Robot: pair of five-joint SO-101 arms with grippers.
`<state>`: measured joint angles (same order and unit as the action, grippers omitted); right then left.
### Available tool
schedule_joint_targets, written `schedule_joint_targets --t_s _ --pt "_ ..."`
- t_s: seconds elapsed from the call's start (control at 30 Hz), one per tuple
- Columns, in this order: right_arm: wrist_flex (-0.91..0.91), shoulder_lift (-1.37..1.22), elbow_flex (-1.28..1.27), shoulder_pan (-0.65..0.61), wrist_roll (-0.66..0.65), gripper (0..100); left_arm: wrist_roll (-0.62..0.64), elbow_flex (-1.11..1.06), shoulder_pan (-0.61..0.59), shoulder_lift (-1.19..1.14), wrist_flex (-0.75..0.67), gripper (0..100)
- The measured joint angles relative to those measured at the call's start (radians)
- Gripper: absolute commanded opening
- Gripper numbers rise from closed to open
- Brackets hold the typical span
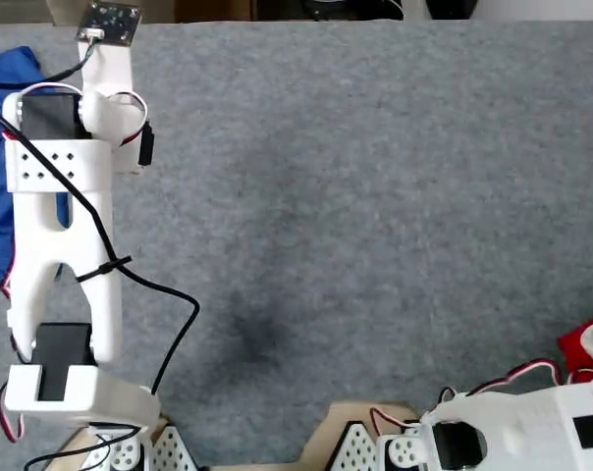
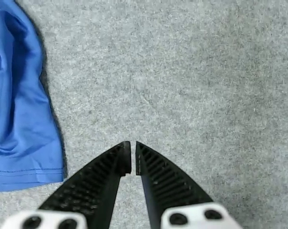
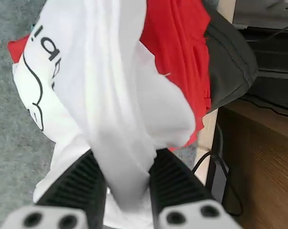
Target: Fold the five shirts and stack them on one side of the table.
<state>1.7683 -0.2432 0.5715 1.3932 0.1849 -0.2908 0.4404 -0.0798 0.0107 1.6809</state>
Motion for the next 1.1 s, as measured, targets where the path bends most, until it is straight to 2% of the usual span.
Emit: schedule_joint_targets --t_s 0.1,0.37,0.47,0.67,0.77,0.93,1.1 --pt "0.0 0.0 0.0 0.003 -0.002 4.3 0.018 0.0 0.0 0.0 0.0 4" --pt "0.0 0.0 0.0 0.044 -0.003 34.5 0.046 0.0 0.0 0.0 0.0 4" --pt "0.0 0.002 0.0 0.051 -0.003 37.8 0.109 0.006 0.0 0.0 0.0 4" --pt "0.0 0.123 0.0 0.044 -0.003 36.8 0.141 0.025 -0.043 0.0 0.0 4" --pt "0.0 0.215 0.0 -0.003 -0.003 30.2 0.141 0.058 -0.072 0.0 0.0 4" --pt "0.0 0.331 -0.005 -0.196 -0.003 0.9 0.141 0.08 -0.181 0.0 -0.055 4" --pt "0.0 0.354 -0.005 -0.471 0.032 4.8 0.074 0.08 -0.31 -0.005 -0.141 4"
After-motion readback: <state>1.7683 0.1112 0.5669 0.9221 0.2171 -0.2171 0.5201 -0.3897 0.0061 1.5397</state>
